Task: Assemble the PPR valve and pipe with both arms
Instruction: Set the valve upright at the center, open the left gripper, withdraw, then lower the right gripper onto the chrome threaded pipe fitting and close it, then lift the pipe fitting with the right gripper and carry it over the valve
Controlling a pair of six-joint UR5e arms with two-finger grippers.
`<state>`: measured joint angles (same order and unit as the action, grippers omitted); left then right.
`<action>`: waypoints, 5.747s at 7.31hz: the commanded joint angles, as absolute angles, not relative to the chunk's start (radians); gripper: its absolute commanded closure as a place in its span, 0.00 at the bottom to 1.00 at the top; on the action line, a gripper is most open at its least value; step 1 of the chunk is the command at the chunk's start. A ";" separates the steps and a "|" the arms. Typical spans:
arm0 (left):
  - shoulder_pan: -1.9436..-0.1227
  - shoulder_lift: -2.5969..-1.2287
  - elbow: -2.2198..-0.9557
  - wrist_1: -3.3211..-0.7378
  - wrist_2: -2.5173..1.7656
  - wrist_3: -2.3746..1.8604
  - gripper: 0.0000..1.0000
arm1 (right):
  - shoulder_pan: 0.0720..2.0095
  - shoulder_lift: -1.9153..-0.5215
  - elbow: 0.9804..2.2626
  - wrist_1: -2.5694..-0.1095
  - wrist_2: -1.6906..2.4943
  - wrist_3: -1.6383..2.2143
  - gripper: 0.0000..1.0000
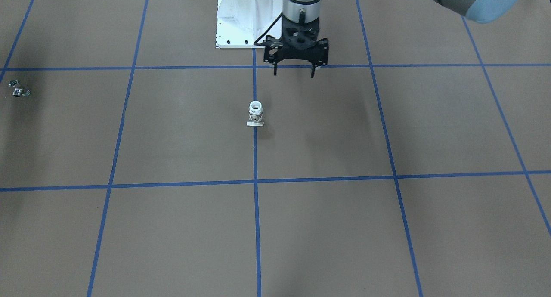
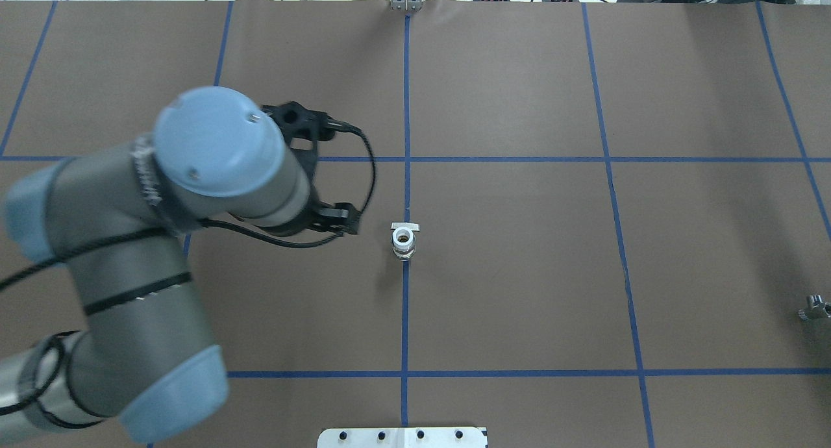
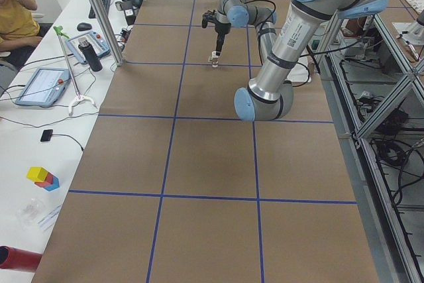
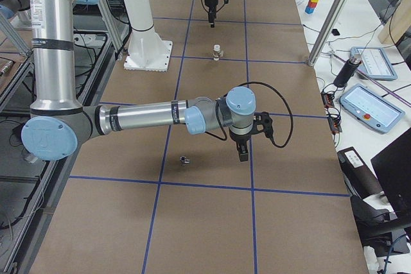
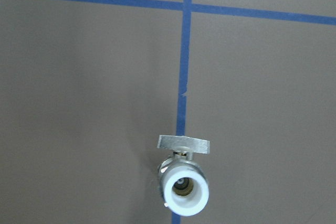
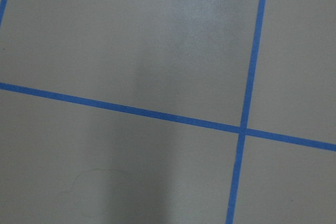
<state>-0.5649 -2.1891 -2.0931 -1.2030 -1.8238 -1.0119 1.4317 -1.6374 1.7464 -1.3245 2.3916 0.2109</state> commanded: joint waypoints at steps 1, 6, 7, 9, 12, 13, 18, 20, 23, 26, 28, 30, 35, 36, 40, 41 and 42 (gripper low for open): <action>-0.821 -1.993 -2.192 -1.172 -1.955 -0.613 0.00 | 1.361 -1.730 1.759 -1.115 2.395 0.396 0.00; -1.548 -1.737 -1.858 -1.193 -2.250 0.531 0.00 | 1.272 -1.920 1.838 -1.026 2.297 0.425 0.00; -1.583 -1.689 -1.797 -1.253 -2.250 0.529 0.00 | 1.243 -1.948 1.836 -1.002 2.275 0.425 0.00; -1.611 -1.606 -1.766 -1.403 -2.255 0.529 0.00 | 1.204 -1.983 1.835 -0.959 2.254 0.471 0.00; -1.611 -1.605 -1.767 -1.410 -2.258 0.532 0.00 | 1.048 -2.020 1.821 -0.794 2.172 0.653 0.00; -1.611 -1.605 -1.761 -1.440 -2.258 0.532 0.00 | 1.004 -2.040 1.794 -0.713 2.143 0.676 0.00; -1.611 -1.586 -1.766 -1.463 -2.258 0.531 0.00 | 0.881 -2.058 1.766 -0.658 2.056 0.681 0.05; -1.611 -1.588 -1.763 -1.463 -2.258 0.531 0.00 | 0.874 -2.089 1.766 -0.618 2.059 0.681 0.07; -1.611 -1.586 -1.756 -1.483 -2.258 0.532 0.00 | 0.865 -2.086 1.766 -0.618 2.059 0.683 0.31; -1.611 -1.586 -1.755 -1.489 -2.258 0.531 0.00 | 0.856 -2.077 1.760 -0.618 2.056 0.683 0.34; -1.611 -1.586 -1.755 -1.489 -2.258 0.531 0.00 | 0.856 -2.072 1.758 -0.618 2.056 0.683 0.45; -1.611 -1.586 -1.758 -1.491 -2.258 0.531 0.00 | 0.856 -2.072 1.758 -0.618 2.056 0.681 1.00; -1.609 -1.586 -1.758 -1.490 -2.258 0.529 0.00 | 0.865 -1.990 1.767 -0.633 2.075 0.683 1.00; -1.609 -1.589 -1.759 -1.486 -2.260 0.434 0.00 | 0.900 -1.927 1.770 -0.714 2.103 0.683 1.00; -1.614 -1.441 -1.793 -1.523 -2.460 0.135 0.00 | 0.985 -1.648 1.860 -1.100 2.154 0.683 1.00; -1.614 -1.401 -1.793 -1.602 -2.459 0.132 0.00 | 0.986 -1.575 1.931 -1.264 2.152 0.683 1.00; -1.614 -1.381 -1.787 -1.661 -2.457 0.130 0.00 | 0.985 -1.469 1.957 -1.426 2.146 0.690 1.00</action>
<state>-1.6131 -1.4201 -1.7882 -1.5854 -2.4511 0.1362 0.9835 -1.5893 1.9043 -1.2204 2.1497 0.6843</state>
